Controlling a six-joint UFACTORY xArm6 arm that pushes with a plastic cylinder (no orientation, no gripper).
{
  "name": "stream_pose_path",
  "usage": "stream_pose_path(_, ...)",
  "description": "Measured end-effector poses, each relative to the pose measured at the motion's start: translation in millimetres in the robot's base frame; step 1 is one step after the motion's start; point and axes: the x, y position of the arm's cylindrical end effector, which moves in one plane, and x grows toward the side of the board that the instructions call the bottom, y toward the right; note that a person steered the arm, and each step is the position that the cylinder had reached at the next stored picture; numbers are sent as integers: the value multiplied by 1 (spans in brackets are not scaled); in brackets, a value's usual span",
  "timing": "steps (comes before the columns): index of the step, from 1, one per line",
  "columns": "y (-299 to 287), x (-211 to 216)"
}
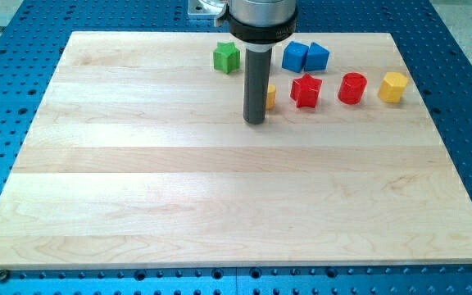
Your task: Move your arm to the bottom side of the board
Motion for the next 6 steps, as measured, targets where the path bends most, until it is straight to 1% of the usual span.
stream_pose_path(1, -10, 7)
stream_pose_path(2, -45, 31)
stream_pose_path(3, -68, 33)
stream_pose_path(6, -70, 30)
